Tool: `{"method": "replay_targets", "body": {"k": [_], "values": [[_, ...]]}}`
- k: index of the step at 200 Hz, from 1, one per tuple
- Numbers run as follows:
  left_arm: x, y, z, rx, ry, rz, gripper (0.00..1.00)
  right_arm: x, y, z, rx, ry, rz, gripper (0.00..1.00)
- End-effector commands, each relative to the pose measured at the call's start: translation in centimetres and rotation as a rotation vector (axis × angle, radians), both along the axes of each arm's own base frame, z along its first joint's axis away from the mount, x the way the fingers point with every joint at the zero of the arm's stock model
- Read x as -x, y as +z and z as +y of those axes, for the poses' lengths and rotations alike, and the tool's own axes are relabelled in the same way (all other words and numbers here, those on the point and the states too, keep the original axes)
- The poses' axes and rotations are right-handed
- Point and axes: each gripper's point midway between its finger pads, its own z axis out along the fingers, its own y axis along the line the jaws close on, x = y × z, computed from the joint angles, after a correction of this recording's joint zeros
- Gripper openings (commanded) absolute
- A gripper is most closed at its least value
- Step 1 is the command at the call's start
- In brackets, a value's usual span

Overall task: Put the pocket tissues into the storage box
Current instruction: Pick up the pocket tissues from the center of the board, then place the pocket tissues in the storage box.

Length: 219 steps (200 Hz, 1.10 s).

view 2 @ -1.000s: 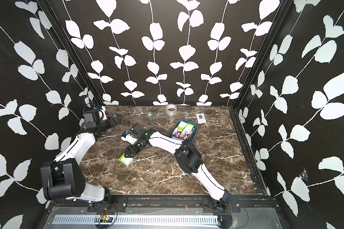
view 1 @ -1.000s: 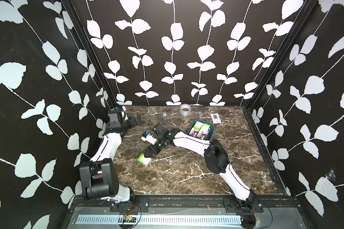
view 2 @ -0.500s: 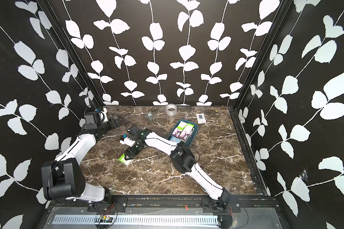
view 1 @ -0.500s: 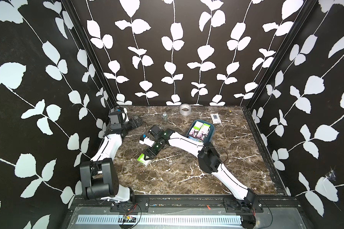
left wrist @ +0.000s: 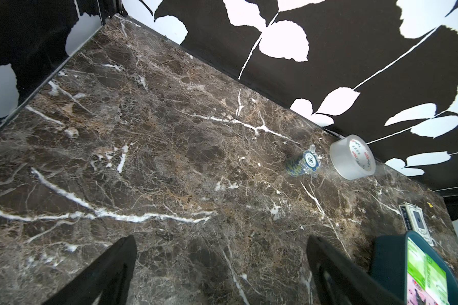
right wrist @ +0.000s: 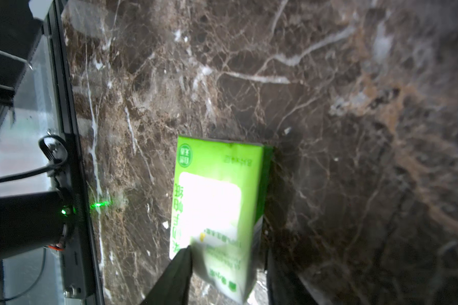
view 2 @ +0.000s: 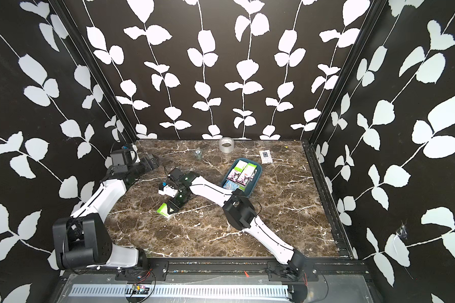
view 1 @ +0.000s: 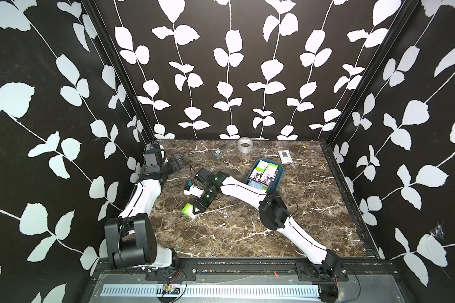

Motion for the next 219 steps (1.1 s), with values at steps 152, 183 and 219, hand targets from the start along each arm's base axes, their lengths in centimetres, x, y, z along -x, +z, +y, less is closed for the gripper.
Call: {"method": "replay_targets", "body": {"k": [152,183,219], "values": [[-2.2,2.8,-6.5,0.08,-0.194,-0.103,0.99,-9.8,13.1,-11.8,-0.162,-0.349,-0.244,0.0],[-3.1,3.1,-11.2,0.111,-0.3,-0.137,0.99,-10.3,14.6,-21.0,-0.025,-0.448,-0.339,0.0],[-3.6,2.5,-13.7,0.138,-0.354,-0.136,0.99,-9.4,14.9,-30.3,0.17,-0.552,-0.433,0.0]]}}
